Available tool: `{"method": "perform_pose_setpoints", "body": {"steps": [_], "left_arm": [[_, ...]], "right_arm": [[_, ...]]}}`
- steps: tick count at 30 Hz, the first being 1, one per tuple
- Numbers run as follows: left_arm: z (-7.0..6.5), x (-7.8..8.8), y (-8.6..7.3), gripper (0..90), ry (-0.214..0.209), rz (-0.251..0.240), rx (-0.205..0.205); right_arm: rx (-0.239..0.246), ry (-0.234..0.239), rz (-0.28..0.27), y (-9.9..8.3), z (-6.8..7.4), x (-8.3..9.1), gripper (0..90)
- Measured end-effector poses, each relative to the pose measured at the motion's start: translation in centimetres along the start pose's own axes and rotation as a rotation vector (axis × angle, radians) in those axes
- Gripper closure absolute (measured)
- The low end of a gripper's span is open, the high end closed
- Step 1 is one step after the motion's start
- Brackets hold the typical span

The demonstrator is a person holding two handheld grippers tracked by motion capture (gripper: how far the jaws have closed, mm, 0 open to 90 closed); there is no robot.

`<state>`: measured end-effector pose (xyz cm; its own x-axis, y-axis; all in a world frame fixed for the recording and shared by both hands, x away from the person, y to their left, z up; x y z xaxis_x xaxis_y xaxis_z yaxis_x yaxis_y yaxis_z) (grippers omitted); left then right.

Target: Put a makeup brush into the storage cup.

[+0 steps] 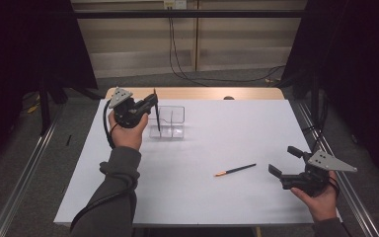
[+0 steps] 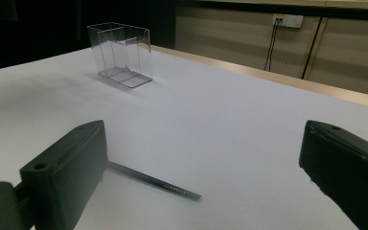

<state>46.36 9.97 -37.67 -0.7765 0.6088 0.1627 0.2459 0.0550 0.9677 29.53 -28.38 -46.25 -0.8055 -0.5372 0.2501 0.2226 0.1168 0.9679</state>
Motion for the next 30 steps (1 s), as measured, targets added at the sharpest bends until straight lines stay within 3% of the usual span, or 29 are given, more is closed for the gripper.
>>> {"method": "perform_pose_setpoints", "body": {"steps": [30], "left_arm": [[-1.1, -1.1, 1.6, 84.6, -0.025, -0.039, -0.017]], "right_arm": [[0.004, 0.003, 0.001, -0.1, -0.1, 0.0, 2.1]]}}
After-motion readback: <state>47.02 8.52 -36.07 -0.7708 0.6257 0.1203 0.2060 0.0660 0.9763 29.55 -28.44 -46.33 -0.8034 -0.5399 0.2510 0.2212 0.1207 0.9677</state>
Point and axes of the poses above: each handheld gripper's, and its own axes: x roughly backward along the jaws, y roughly out of its top, z roughly to its left, the point moved 9 cm from there along -x, roughly forward along the jaws, and after that the axes turned 1 degree about -z, right-handed, at the moved point
